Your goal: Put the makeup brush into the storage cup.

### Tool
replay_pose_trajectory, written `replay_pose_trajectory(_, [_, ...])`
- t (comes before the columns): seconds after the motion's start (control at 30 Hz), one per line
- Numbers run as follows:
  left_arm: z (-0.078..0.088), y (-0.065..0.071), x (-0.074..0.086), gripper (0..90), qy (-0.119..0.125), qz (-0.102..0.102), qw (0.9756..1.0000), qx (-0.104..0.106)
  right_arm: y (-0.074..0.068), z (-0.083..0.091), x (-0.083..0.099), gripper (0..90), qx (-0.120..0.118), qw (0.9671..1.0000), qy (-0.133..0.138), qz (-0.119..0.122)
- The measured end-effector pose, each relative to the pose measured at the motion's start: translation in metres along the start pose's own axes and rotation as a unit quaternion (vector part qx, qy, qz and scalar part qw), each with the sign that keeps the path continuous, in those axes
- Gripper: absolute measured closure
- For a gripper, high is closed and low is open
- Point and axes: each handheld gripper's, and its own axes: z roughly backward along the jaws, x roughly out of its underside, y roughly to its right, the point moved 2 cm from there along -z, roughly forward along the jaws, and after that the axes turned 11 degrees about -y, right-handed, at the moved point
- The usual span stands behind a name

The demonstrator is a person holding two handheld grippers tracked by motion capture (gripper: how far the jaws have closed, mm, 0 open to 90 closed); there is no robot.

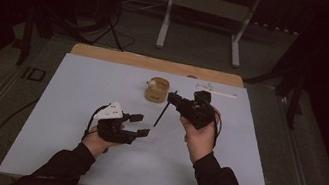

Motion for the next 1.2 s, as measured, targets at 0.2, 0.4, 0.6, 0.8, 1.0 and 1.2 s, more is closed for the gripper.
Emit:
replay_pose_trajectory(0.2, [0.011,0.001,-0.003,22.9,-0.002,-0.018,0.9998,-0.002,0.004,0.001,-0.001,86.1,0.015,0.9992,-0.010,0.035])
replay_pose_trajectory(0.4, [0.019,0.001,-0.004,3.9,-0.019,-0.003,0.9998,-0.001,0.007,0.000,0.000,86.1,0.024,0.9973,-0.027,0.064])
replay_pose_trajectory(0.6, [0.033,-0.003,0.000,1.3,-0.018,0.007,0.9996,-0.019,0.012,-0.001,-0.001,86.1,0.039,0.9948,-0.031,0.089])
replay_pose_trajectory(0.8, [0.049,-0.006,0.009,1.3,-0.012,0.010,0.9992,-0.038,0.016,-0.001,-0.005,86.1,0.042,0.9944,-0.027,0.093])
replay_pose_trajectory(1.0, [0.063,-0.010,0.019,1.3,0.005,0.012,0.9987,-0.049,0.017,-0.001,-0.013,86.0,0.048,0.9937,-0.021,0.098])
replay_pose_trajectory(1.2, [0.068,-0.013,0.026,1.4,0.019,0.014,0.9983,-0.054,0.019,-0.004,-0.020,86.0,0.050,0.9929,-0.018,0.106])
